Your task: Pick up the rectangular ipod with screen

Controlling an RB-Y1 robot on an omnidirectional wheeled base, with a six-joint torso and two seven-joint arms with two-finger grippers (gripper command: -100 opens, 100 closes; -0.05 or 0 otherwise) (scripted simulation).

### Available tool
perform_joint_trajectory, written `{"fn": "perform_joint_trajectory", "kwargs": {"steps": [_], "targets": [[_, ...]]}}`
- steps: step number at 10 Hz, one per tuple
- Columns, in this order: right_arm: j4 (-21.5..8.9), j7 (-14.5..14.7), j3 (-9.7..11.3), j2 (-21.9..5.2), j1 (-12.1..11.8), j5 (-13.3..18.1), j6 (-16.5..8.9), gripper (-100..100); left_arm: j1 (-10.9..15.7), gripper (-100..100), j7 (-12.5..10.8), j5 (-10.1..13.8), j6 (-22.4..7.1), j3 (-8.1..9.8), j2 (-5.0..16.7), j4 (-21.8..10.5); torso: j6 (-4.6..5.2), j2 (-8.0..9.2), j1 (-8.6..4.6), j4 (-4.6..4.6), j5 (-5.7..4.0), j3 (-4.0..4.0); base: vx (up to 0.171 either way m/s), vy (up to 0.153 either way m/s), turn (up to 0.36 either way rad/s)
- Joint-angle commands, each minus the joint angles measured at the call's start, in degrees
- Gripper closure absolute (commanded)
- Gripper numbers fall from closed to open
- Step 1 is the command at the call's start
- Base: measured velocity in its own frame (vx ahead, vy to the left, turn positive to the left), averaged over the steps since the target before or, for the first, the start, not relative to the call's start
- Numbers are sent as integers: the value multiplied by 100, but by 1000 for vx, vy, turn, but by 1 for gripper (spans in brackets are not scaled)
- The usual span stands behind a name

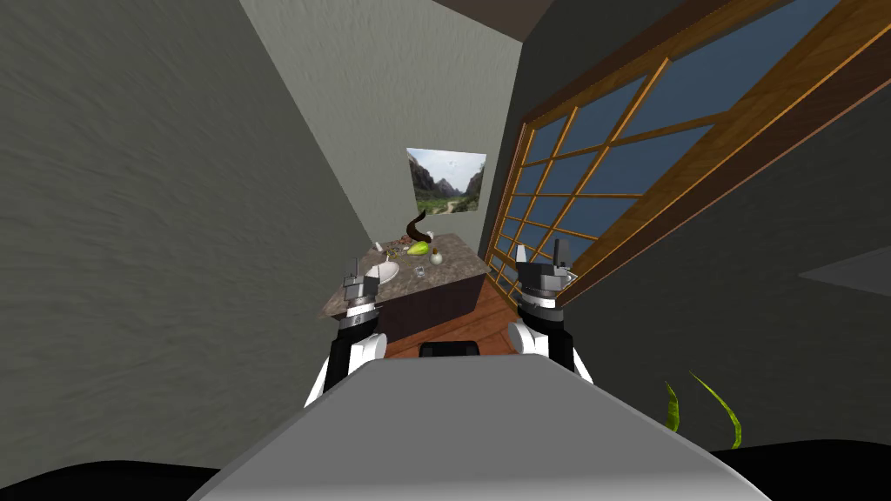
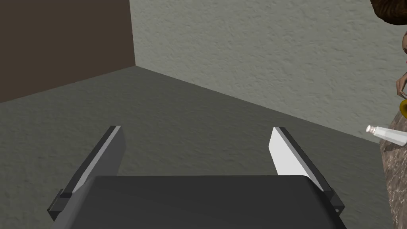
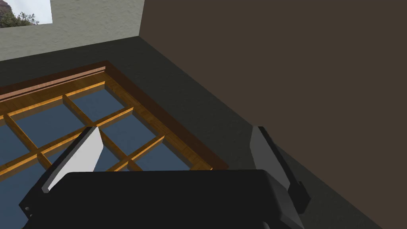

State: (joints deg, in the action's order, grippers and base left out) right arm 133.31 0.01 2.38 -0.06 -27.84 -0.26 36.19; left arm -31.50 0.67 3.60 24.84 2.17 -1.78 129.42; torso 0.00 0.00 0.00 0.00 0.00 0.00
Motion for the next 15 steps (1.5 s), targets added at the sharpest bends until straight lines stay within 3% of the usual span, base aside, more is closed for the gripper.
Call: {"fn": "perform_joint_trajectory", "kwargs": {"steps": [1,8,9,15], "targets": [[0,0,0,0,0,0,0,0,2,-100,32,-17,-14,15,206,-65,0,0,0,0,0,0,5,-15,-20],[0,0,1,1,0,0,0,0,-10,-100,449,-216,-189,237,1169,-869,1,-12,-28,-3,-6,-7,22,-61,-44],[0,0,1,1,0,0,0,0,-10,-100,449,-216,-189,237,1169,-869,0,-11,-32,-3,-7,-7,16,-60,-10],[0,0,1,1,0,0,0,0,-52,-100,1016,-466,-441,561,1747,-1880,1,-15,-31,-4,-7,-9,37,-80,-61]]}}
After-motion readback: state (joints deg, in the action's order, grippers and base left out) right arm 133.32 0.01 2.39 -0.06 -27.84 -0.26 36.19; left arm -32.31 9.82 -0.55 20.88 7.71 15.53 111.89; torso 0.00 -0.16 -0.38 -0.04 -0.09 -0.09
